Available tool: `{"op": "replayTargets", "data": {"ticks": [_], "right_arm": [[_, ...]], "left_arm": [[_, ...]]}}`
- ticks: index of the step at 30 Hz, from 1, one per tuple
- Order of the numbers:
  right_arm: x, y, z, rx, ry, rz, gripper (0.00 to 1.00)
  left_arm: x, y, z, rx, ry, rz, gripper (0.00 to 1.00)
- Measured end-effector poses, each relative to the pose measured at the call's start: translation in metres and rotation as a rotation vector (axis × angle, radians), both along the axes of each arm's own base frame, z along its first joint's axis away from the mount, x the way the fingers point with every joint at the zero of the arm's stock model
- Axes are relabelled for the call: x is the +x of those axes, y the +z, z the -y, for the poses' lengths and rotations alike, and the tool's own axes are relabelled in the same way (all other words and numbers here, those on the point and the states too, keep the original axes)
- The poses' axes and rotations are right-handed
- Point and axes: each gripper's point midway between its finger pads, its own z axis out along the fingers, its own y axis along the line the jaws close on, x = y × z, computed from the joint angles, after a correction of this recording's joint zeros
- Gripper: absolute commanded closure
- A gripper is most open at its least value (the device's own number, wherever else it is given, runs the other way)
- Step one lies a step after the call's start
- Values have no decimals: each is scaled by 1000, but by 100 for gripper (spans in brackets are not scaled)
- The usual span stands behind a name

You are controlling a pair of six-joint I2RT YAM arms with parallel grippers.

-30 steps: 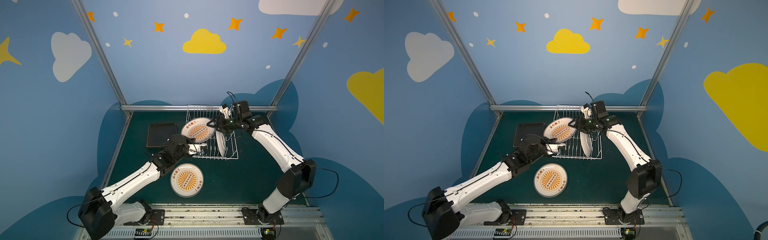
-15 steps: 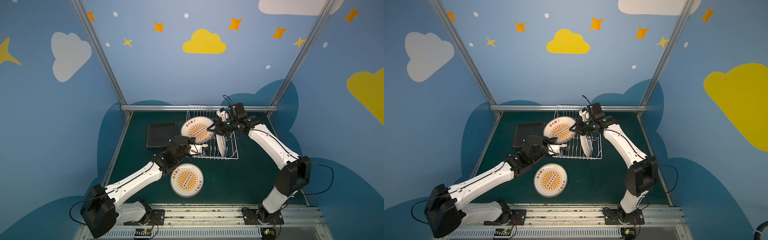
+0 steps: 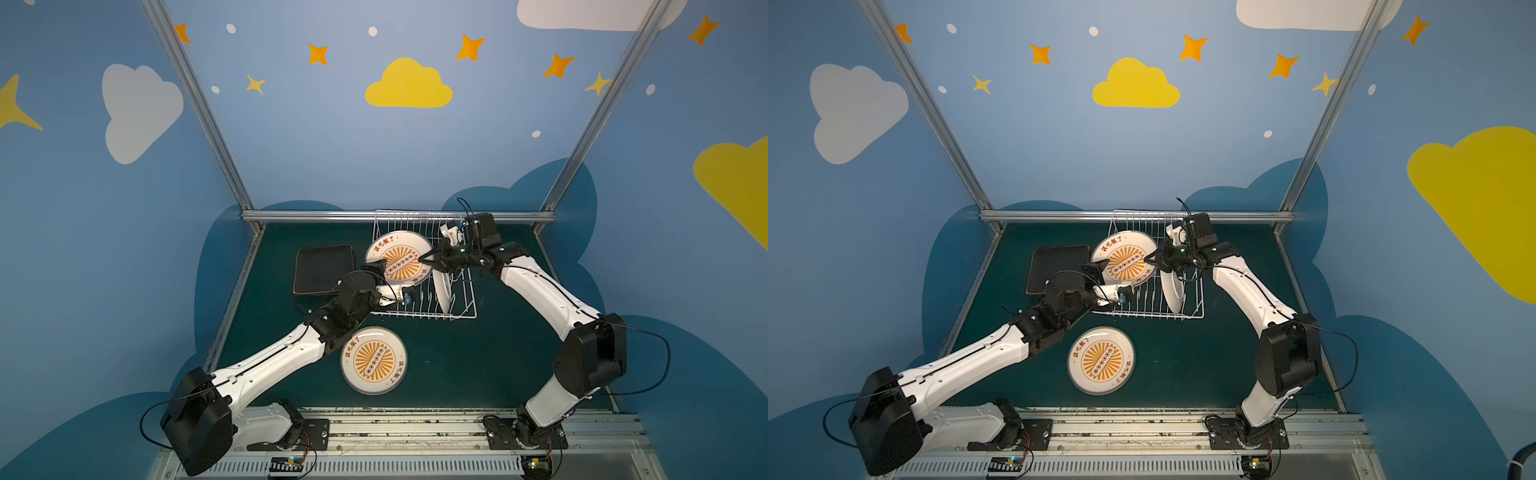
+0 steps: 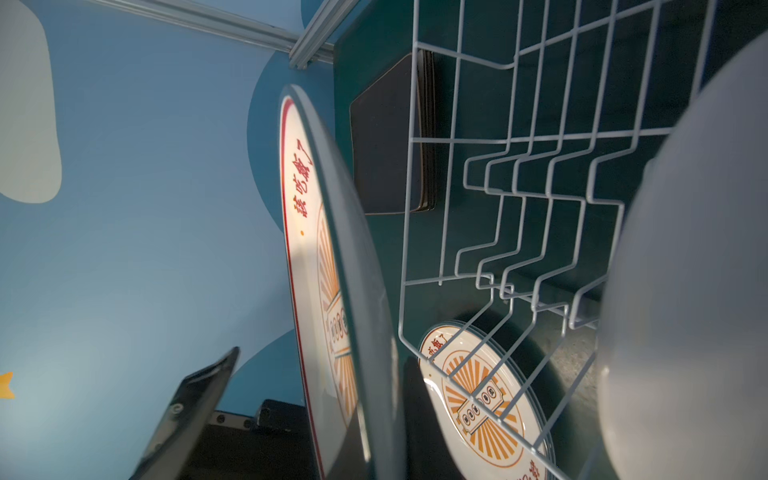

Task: Unload the plates from the dish rack
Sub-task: 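Grasp the plate's rim with the right gripper while the left gripper holds it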

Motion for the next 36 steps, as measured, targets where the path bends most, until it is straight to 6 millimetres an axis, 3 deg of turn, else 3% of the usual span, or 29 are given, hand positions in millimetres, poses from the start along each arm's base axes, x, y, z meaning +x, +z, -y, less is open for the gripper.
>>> {"op": "replayTargets", "data": {"ticks": [7,14,19,22,25,36], "right_arm": [[13,14,25,18,-77,60,100],[15,42,43,4,-77,204,100],[13,53,49,-11,-56,283,100],[10,54,50,-13,-41,314,100],[7,52,49,-11,-24,331,100],[2,48,43,10,32,359,100]], "left_arm": [[-9,28,-18,-255,63,-74,1],[-9,60,-57,-724,131,-308,1],[3,65,-70,-1026,165,-531,1],[23,71,-75,-1188,189,-678,1],[39,72,-70,-1297,180,-820,1],[60,37,-7,-1398,80,-1343,6]]}}
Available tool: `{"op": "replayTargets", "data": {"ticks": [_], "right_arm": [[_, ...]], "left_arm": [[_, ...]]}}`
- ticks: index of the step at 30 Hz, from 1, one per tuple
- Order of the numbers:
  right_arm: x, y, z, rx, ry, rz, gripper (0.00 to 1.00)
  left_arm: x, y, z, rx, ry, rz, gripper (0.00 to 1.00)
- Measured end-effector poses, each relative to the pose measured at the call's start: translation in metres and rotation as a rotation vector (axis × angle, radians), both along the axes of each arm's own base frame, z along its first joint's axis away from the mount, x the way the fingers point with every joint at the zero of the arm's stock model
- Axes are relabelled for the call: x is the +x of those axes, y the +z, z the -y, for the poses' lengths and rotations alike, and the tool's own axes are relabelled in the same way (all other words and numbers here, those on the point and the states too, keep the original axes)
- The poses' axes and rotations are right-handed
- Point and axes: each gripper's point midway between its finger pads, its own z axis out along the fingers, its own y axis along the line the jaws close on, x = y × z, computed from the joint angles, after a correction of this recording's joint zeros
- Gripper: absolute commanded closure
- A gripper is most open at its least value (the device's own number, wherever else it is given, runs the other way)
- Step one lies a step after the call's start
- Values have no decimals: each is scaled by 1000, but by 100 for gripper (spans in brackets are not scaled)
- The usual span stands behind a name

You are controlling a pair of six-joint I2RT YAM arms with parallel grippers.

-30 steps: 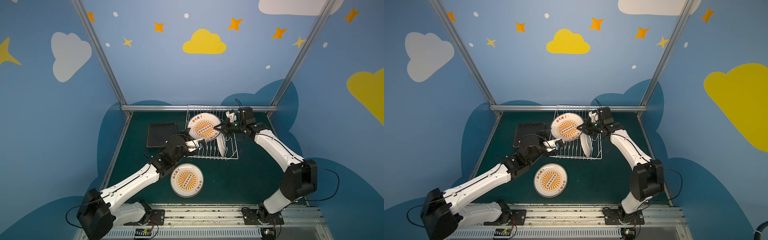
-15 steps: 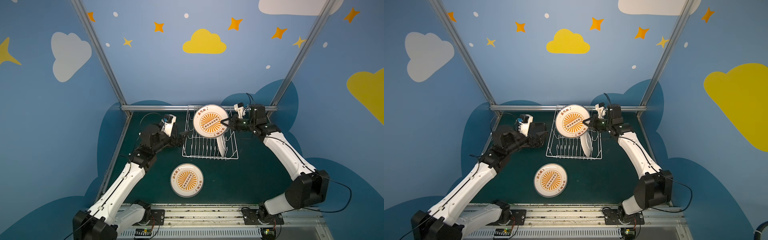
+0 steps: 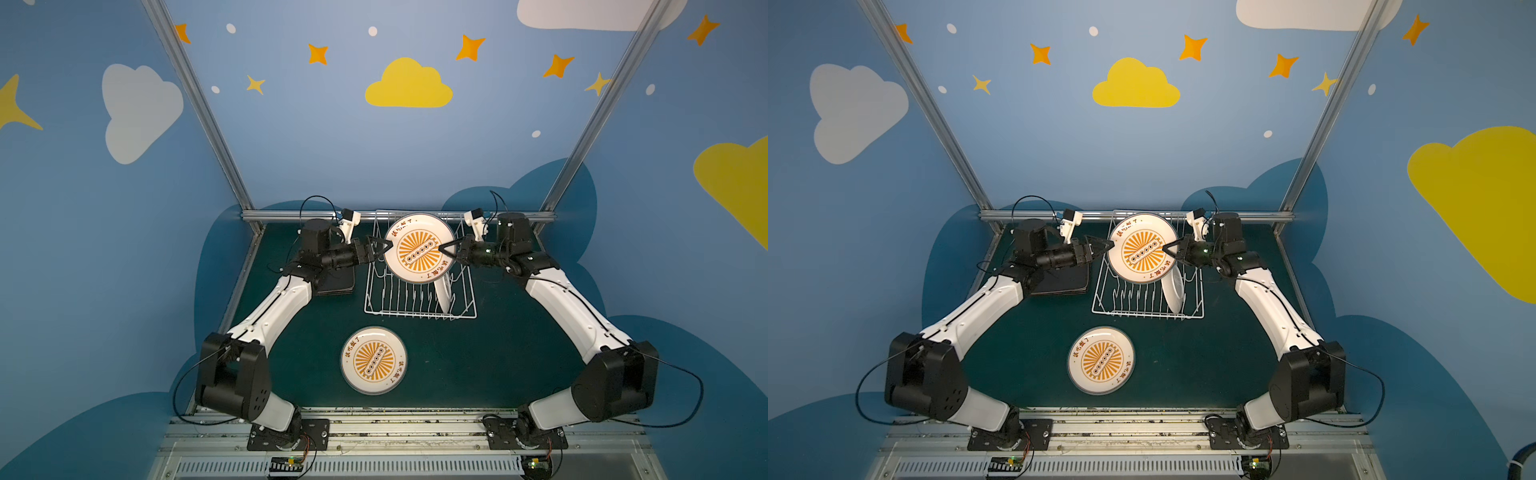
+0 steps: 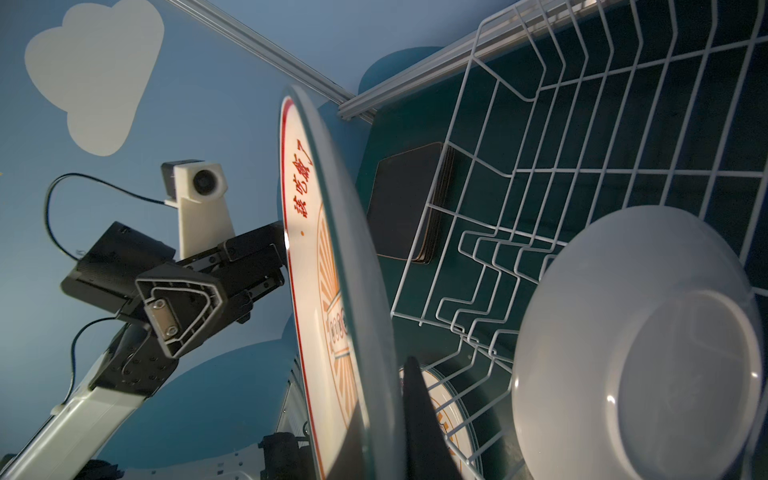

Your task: Unload the plates from the dish rack

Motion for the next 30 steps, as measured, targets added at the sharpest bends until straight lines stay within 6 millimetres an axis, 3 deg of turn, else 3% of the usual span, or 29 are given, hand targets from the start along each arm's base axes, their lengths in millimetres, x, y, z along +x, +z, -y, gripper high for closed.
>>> {"op": "replayTargets", "data": {"ticks": [4,9,15,19,24,30], "right_arm": [[-1,0,-1,4,13,6,100],[-4,-4,-2,7,29,-2,100],[-6,-3,-4,20,42,-5,100],[-7,-2,-6,37,51,-12,100],[-7,-3,-9,54,59,-27,100],[-5,-6,-14,71,74,-39,100]], "left_arm": [[-5,-6,21,-21,-75,-46,13],[-12,3,36,-39,-132,-37,27],[-13,5,38,-44,-138,-36,46],[-11,2,37,-39,-122,-45,64],[-10,-5,38,-43,-103,-64,71],[-7,-12,36,-49,-67,-93,88]]}}
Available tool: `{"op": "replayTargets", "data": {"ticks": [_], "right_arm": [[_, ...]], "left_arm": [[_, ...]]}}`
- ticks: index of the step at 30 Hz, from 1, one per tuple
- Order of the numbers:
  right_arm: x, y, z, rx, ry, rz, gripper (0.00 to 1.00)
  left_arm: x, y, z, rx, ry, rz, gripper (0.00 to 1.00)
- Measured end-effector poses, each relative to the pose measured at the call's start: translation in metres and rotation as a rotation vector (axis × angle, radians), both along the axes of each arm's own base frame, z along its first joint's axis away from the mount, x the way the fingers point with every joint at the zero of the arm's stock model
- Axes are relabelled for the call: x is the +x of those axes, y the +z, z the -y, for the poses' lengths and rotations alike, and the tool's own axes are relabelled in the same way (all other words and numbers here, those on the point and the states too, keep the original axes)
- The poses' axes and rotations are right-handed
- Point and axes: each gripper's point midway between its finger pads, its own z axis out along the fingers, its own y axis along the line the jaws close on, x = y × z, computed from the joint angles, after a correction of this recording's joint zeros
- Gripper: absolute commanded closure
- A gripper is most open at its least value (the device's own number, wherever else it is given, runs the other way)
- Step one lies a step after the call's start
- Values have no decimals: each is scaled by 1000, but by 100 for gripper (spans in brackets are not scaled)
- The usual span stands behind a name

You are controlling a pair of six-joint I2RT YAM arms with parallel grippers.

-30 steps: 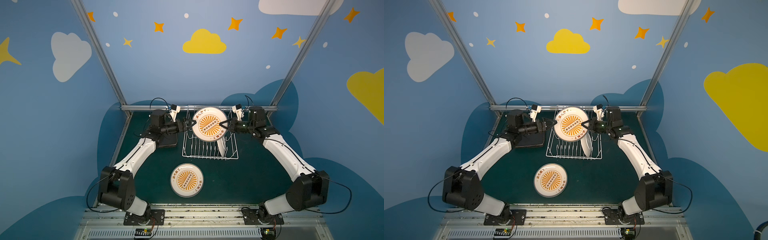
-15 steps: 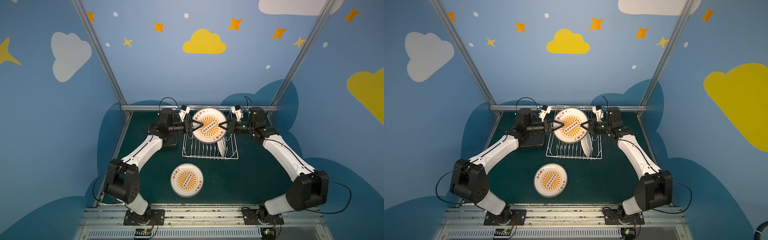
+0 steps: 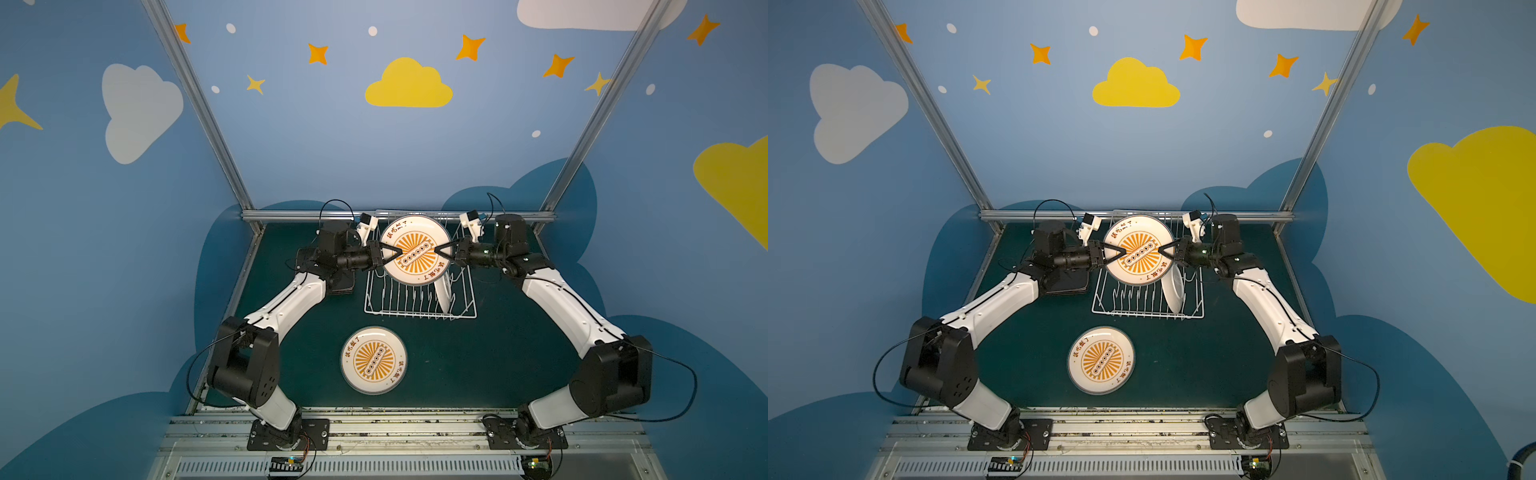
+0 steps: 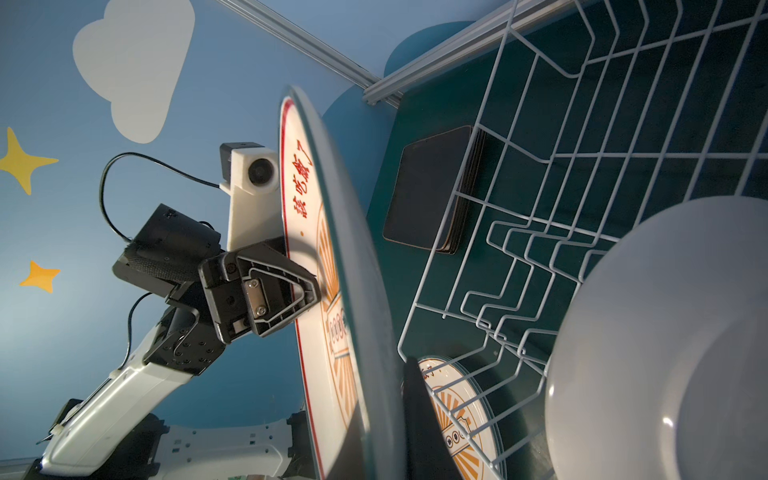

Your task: Unload the plates from the dish rack

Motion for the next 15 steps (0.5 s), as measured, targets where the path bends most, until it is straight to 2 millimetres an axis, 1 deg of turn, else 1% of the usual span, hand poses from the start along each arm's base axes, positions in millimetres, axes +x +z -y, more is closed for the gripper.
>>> {"op": "replayTargets", "data": {"ticks": [2,4,5,10,13,15], "right_arm": [[1,0,-1,0,7,10,100],[1,0,-2,1,12,21,100],[1,0,-2,2,12,22,95],[1,0,-3,6,9,8,53],[0,-3,-3,-8,8,13,22],[1,-6,-1,-26,3,17,16]], "left_arm": [[0,-2,-1,-11,10,-34,96],[1,-2,-2,-21,14,-48,97],[1,-1,-2,-23,16,-47,97],[0,-3,-2,-18,23,-41,97],[-3,-7,-4,-6,38,-49,97],[-7,-8,-8,3,54,-58,97]]}}
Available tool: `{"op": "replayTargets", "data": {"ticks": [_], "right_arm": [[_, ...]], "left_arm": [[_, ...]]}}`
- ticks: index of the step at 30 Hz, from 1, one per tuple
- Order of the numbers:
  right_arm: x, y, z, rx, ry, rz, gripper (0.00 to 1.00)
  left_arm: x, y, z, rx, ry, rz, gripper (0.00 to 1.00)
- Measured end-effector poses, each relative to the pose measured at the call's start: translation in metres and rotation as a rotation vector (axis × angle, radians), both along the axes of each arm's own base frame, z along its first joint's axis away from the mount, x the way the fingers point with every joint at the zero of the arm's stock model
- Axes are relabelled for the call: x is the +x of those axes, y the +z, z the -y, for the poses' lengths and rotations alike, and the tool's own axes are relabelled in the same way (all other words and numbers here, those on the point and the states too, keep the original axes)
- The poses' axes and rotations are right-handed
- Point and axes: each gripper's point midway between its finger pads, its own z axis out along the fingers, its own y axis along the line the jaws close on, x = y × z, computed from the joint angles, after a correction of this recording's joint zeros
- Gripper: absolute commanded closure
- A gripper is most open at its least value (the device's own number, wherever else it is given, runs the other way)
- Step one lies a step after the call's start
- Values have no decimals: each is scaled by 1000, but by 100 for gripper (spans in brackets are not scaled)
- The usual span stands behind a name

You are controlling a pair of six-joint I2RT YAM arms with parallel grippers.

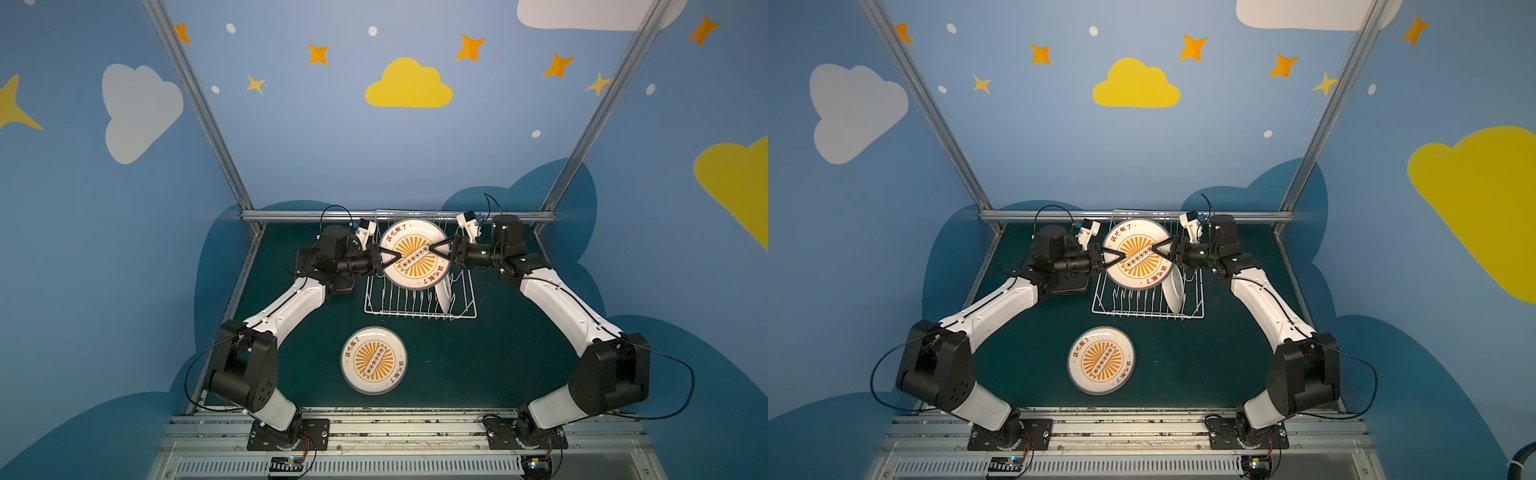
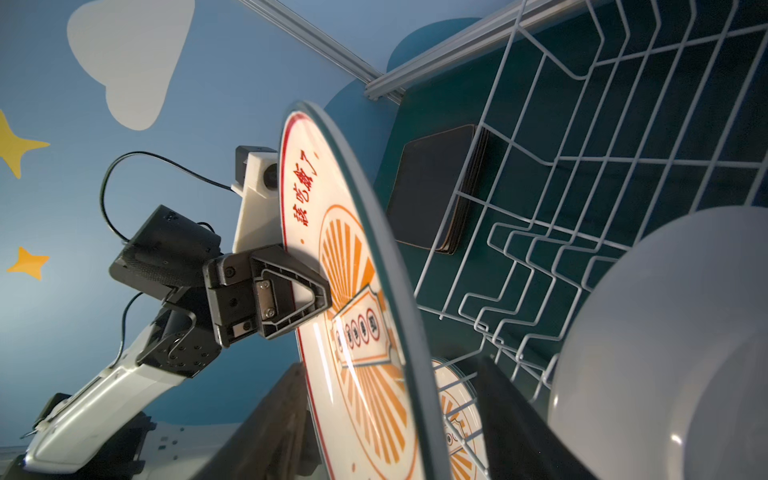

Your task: Unload the plates from the dish rack

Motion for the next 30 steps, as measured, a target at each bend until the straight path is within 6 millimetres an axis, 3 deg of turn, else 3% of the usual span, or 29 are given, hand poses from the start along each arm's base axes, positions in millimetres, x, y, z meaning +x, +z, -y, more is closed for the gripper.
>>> {"op": "replayTargets", "data": {"ticks": [4,10,14,20,30], "right_arm": [[-2,-5,6,-55,-15,23,12],[-14,5,18,-133,-21,116,11],[-24,11,21,-174,-7,175,12],[-31,11,32,-229,-18,247,11],[-46,12,41,-288,-18,324,11]], "left_arm": [[-14,7,-14,15,43,-5,97],[-51,24,-41,46,109,6,97],[-81,19,-60,79,158,-23,97],[-125,-7,-89,133,233,-110,97],[-200,-75,-118,223,275,-331,97]]}}
